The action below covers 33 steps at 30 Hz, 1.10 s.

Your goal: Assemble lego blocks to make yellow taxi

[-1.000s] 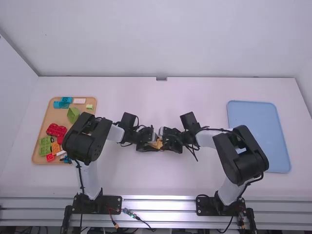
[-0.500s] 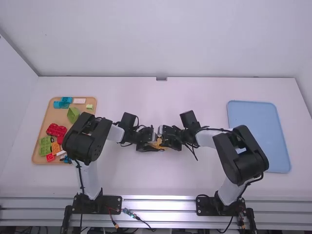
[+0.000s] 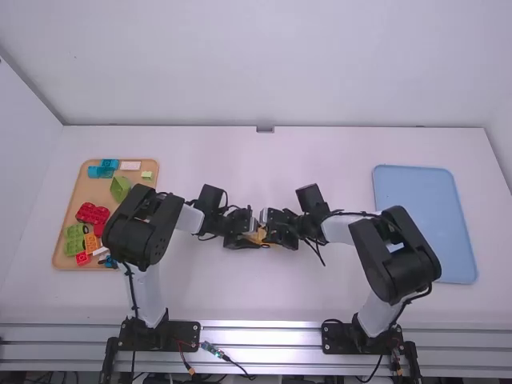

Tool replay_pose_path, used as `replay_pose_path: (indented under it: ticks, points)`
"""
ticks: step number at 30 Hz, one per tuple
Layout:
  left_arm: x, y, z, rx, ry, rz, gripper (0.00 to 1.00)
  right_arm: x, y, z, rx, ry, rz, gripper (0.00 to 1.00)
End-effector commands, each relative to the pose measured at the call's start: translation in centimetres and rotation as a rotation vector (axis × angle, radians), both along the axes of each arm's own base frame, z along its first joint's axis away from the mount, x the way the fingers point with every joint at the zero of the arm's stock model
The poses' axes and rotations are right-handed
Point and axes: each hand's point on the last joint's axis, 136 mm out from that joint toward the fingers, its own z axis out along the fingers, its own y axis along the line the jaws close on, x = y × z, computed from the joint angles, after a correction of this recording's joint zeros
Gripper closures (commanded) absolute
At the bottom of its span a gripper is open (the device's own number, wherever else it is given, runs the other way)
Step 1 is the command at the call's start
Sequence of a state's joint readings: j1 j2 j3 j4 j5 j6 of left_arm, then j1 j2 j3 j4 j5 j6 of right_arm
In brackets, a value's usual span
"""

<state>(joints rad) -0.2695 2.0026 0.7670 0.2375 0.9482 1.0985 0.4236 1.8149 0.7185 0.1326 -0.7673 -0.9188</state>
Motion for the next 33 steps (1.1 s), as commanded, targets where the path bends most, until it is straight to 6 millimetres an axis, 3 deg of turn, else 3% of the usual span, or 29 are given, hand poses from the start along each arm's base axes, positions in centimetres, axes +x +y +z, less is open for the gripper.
replay_pose_path:
  ticks: [1,17,19,20,23,25,33]
  points:
    - [-0.3,0.5,-1.1,0.044,0.031,0.024,0.66,-0.3,-0.1,-0.6,-0.011,0.014,-0.001,1.0]
    - [-0.3,0.5,-1.1,0.044,0.031,0.024,0.65,-0.4,1.0,-0.8,-0.036,-0.001,-0.013,1.0]
    - [-0.3,0.5,-1.1,0.044,0.032,0.023,0.65,-0.4,1.0,-0.8,-0.036,-0.001,-0.013,0.85]
    - [-0.3,0.5,-1.1,0.044,0.032,0.024,0.65,-0.5,1.1,-0.7,-0.03,0.002,-0.01,0.68]
    - [-0.3,0.5,-1.1,0.045,0.032,0.023,0.64,-0.4,1.1,-0.7,-0.03,0.001,-0.011,0.54]
    - [-0.3,0.5,-1.1,0.045,0.033,0.023,0.64,-0.4,1.2,-0.6,-0.026,-0.004,-0.009,0.3]
    - [-0.3,0.5,-1.1,0.045,0.033,0.023,0.64,1.0,0.8,0.8,0.057,-0.003,-0.035,0.25]
